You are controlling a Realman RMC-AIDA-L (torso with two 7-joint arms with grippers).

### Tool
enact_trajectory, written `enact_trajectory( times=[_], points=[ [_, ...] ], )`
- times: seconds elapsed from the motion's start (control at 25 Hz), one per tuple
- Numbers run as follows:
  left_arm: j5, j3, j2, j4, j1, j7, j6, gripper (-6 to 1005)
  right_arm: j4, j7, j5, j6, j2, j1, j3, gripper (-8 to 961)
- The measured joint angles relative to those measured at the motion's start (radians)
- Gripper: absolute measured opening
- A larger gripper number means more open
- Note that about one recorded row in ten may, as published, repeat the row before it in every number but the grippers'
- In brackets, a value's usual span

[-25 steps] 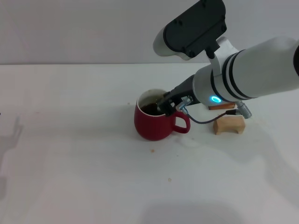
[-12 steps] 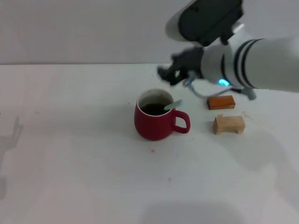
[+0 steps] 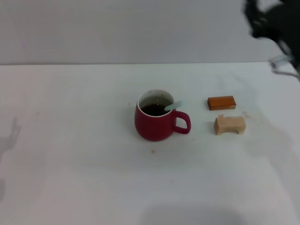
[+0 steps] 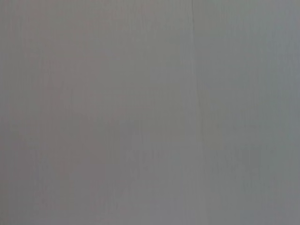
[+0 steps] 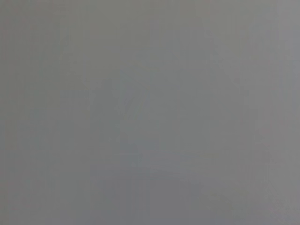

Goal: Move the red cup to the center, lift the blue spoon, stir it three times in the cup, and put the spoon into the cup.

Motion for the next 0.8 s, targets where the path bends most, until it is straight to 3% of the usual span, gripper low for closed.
enact_trajectory(
  times=[0.04, 0.24, 0.36, 0.44, 0.48, 0.6, 0.64, 0.72, 0.8],
  points=[
    [0.000, 0.000, 0.000, 0.000, 0.001, 0.000, 0.003, 846, -0.051, 0.000, 0.001, -0.116, 0.001, -0.050, -0.001, 428],
    [-0.001, -0.003, 0.000, -0.001, 0.005, 0.000, 0.017, 846, -0.203, 0.002, 0.072, -0.307, 0.005, -0.122, -0.001, 430],
    [-0.001, -0.003, 0.000, -0.001, 0.005, -0.001, 0.024, 846, -0.357, 0.001, 0.163, -0.472, 0.005, -0.137, -0.021, 431],
    [-0.001, -0.003, 0.000, -0.001, 0.006, -0.001, 0.032, 847, -0.505, 0.005, 0.280, -0.661, 0.005, -0.139, -0.064, 432],
    [-0.001, -0.003, 0.000, -0.001, 0.009, -0.003, 0.045, 847, -0.505, 0.005, 0.280, -0.661, 0.005, -0.139, -0.064, 432],
    [-0.003, -0.003, 0.000, -0.001, 0.015, -0.018, 0.058, 847, -0.628, 0.006, 0.411, -0.843, 0.005, -0.140, -0.127, 433],
    [-0.004, -0.003, 0.000, -0.001, 0.016, -0.029, 0.063, 847, -0.677, 0.010, 0.474, -0.931, 0.004, -0.140, -0.169, 500],
    [-0.004, -0.003, 0.001, 0.000, 0.018, -0.038, 0.067, 847, -0.692, 0.010, 0.495, -0.961, 0.002, -0.141, -0.188, 633],
    [-0.005, -0.003, 0.001, 0.002, 0.018, -0.041, 0.068, 846, -0.708, 0.010, 0.513, -0.986, 0.002, -0.141, -0.207, 633]
  ],
)
